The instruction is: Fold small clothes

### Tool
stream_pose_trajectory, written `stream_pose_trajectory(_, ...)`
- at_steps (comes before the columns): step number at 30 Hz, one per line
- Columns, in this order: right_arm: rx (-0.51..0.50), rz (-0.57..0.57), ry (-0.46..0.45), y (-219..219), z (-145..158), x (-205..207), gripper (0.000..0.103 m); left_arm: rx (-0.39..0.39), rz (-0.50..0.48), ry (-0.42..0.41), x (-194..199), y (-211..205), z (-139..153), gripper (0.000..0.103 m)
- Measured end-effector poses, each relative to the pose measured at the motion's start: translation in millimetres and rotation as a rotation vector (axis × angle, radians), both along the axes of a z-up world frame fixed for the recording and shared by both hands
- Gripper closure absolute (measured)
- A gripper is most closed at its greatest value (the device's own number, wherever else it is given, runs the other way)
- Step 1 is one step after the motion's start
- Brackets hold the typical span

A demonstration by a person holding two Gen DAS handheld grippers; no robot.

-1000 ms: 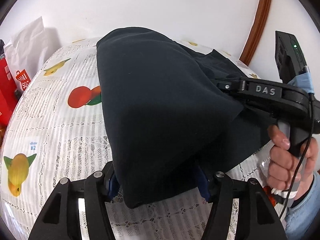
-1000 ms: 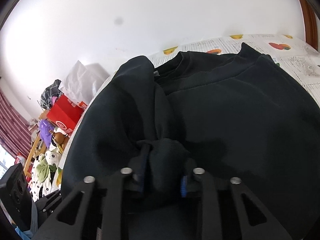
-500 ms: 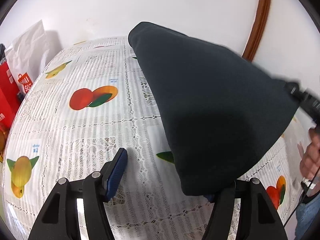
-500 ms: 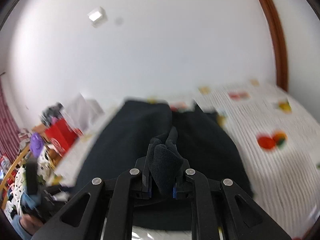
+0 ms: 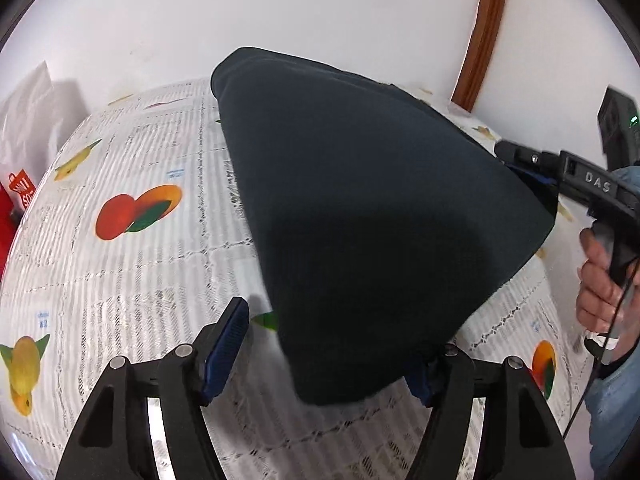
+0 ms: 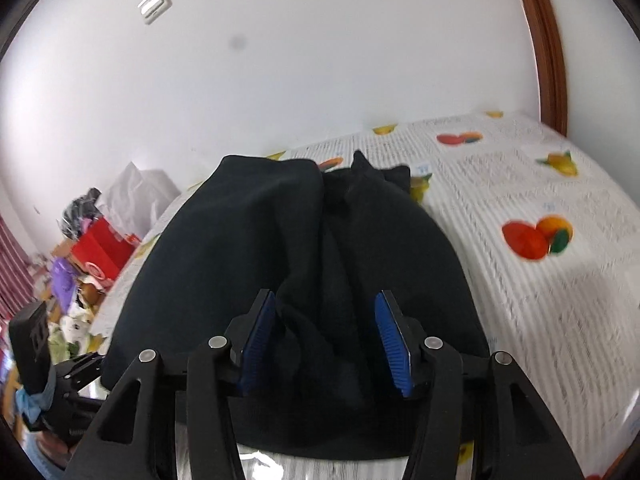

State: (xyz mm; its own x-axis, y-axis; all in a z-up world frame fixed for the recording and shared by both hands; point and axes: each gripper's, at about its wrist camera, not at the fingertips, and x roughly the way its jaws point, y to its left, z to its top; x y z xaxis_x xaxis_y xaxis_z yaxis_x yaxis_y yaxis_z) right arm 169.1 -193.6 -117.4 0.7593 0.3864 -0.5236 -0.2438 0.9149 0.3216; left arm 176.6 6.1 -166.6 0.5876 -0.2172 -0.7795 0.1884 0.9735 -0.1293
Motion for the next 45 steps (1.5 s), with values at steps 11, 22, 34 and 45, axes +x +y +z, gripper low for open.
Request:
stream_pose_trajectory(11, -0.139, 0.065, 0.114, 36.0, -10.5, 36.9, 0.083, 0.003, 0.006, -0.007, 2.0, 1.6, -6.5, 0.026)
stream_pose_trajectory(22, -0.007, 0.067, 0.05, -4.8, 5.1, 19.8, 0.095, 0.003, 0.02, -0.006, -6.1, 5.6, -5.7, 0.023)
stream_pose_trajectory(34, 0.048, 0.029, 0.104, -19.5, -14.9, 5.5, 0.05, -0.062, 0.011, -0.005, -17.7, 8.6, 0.1, 0.025)
stream_pose_trajectory(45, -0.033, 0.074, -0.013, 3.6, 7.1, 3.2, 0.096, 0.03, 0.065, 0.002, -14.3, -3.1, -3.2, 0.023)
